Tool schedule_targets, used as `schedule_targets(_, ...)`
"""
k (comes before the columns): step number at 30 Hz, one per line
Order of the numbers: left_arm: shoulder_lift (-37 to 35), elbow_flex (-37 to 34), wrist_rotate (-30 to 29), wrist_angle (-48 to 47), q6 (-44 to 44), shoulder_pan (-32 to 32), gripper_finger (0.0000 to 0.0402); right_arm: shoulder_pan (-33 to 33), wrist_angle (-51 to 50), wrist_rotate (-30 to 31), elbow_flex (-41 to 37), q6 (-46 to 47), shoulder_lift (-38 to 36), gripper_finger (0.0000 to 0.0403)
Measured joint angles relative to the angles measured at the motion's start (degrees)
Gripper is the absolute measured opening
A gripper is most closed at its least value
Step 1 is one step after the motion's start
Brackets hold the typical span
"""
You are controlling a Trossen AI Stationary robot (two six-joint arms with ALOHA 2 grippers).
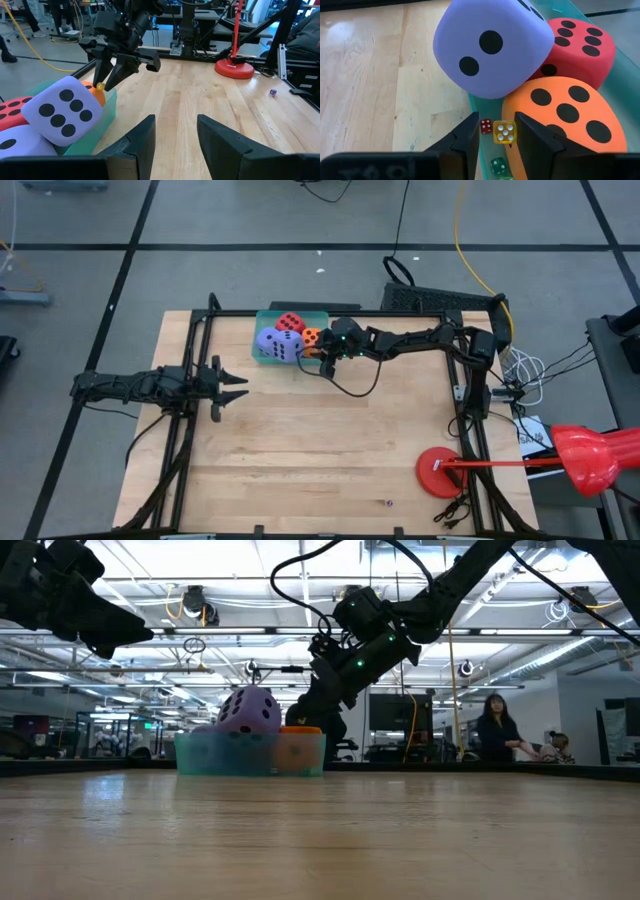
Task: Pick & Place Dice
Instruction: Put the small yellow dice into the green bin
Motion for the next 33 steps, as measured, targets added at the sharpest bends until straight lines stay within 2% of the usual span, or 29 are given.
schedule_targets(11, -0.01, 0.00, 0.00, -0.02, -0.01, 0.00, 0.0152, 0.00, -0.01, -0.02, 0.00, -2.73, -0.02, 0.0116)
schedule_targets(21, -0.01, 0.00, -0.01, -0.02, -0.03, 0.00, 0.0152, 0.00, 1.69, -0.45, -0.01, -0.36, -0.11, 0.0116)
schedule_targets(28, 0.02, 0.00, 0.00, -0.02, -0.03, 0.01, 0.0152, 0.00, 0.56, 0.17, 0.00, -5.67, -0.11, 0.0116)
schedule_targets(33, 0.02, -0.02, 0.00, 0.00, -0.03, 0.00, 0.0152, 0.00, 0.15, -0.02, 0.00, -2.96, -0.06, 0.0116)
